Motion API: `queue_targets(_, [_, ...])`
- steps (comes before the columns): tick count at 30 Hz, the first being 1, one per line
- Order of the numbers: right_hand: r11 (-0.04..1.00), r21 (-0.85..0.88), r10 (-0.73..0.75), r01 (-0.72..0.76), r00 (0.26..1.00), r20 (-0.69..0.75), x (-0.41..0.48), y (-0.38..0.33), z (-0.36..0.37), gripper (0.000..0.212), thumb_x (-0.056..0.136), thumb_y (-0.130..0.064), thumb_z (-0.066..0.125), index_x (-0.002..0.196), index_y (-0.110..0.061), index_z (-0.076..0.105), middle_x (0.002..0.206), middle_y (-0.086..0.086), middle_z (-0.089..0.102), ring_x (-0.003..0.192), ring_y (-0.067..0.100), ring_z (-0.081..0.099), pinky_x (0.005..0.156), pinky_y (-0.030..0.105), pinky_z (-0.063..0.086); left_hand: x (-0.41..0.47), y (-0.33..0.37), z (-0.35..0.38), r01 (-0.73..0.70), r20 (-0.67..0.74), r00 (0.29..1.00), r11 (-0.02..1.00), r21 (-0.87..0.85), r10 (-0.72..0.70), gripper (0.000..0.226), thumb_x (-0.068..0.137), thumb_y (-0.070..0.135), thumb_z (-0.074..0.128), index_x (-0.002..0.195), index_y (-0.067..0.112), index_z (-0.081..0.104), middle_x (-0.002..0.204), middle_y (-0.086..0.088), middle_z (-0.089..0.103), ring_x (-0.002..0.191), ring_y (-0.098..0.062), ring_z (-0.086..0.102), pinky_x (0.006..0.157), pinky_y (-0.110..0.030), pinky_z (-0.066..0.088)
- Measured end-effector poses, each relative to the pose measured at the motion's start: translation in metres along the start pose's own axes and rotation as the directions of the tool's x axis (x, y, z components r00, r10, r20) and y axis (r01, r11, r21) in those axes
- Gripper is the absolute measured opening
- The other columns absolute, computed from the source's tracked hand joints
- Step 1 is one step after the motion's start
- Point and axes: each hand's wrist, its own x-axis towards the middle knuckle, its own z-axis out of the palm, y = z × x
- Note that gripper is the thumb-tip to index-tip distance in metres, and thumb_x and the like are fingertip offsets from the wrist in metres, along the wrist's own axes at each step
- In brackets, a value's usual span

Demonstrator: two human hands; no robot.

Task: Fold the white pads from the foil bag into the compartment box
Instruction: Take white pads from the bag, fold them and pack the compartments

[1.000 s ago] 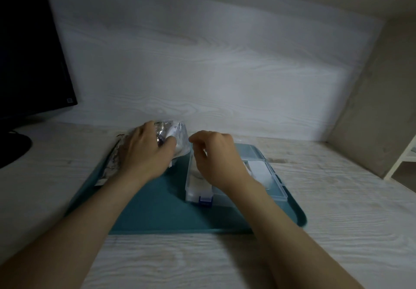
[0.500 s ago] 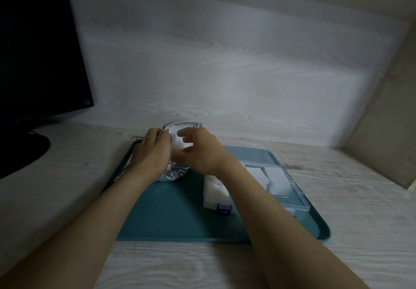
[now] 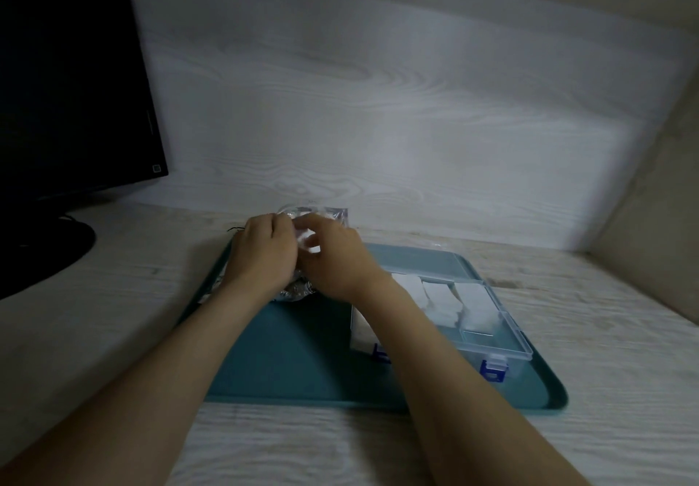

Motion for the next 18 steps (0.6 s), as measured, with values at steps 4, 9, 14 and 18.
queue_targets(4, [0.999,-0.046,-0.02,0.017,0.998,-0.067,0.0,0.004,0.001,0.015,0.099,-0.011,0.066,0.099,-0.012,0.081,0.081,0.0,0.075,0.069,0.006,0.063,0.068,0.019,0.044,0.0,0.003,-0.002,0.027,-0.011,1.0,1.0,-0.009,-0.028,0.035,0.109,0.009,0.033,0.093,-0.004,0.061,0.117,-0.031,0.06,0.098,-0.034,0.047,0.079,-0.034,0.029])
queue_targets(9, [0.998,-0.036,-0.056,0.05,0.985,-0.161,-0.002,0.006,-0.003,0.019,0.091,-0.01,0.07,0.074,-0.006,0.077,0.061,0.01,0.063,0.051,0.011,0.042,0.059,0.027,0.042,0.005,0.0,-0.002,0.01,-0.093,0.996,0.999,-0.05,-0.014,0.03,0.104,0.012,0.036,0.078,0.004,0.049,0.08,-0.008,0.053,0.086,-0.036,0.041,0.069,-0.036,0.02])
queue_targets(14, [0.984,0.151,0.136,-0.094,0.947,-0.292,-0.003,0.016,-0.012,0.032,0.093,-0.023,0.06,0.072,0.0,0.069,0.069,0.02,0.069,0.075,0.042,0.069,0.073,0.045,0.058,0.003,-0.002,-0.002,-0.005,-0.101,0.995,0.997,-0.079,-0.003,0.025,0.105,0.016,0.037,0.091,0.007,0.056,0.101,-0.015,0.064,0.099,-0.039,0.051,0.079,-0.038,0.032])
queue_targets(18, [0.915,0.386,0.256,-0.12,0.911,-0.323,-0.012,0.013,-0.019,0.019,0.083,-0.02,0.065,0.067,-0.013,0.075,0.064,0.005,0.075,0.071,0.028,0.077,0.077,0.052,0.064,0.002,-0.005,-0.001,-0.099,-0.137,0.987,0.986,-0.136,0.08,0.035,0.106,0.022,0.052,0.14,0.014,0.056,0.136,-0.005,0.065,0.118,-0.018,0.059,0.093,-0.023,0.038])
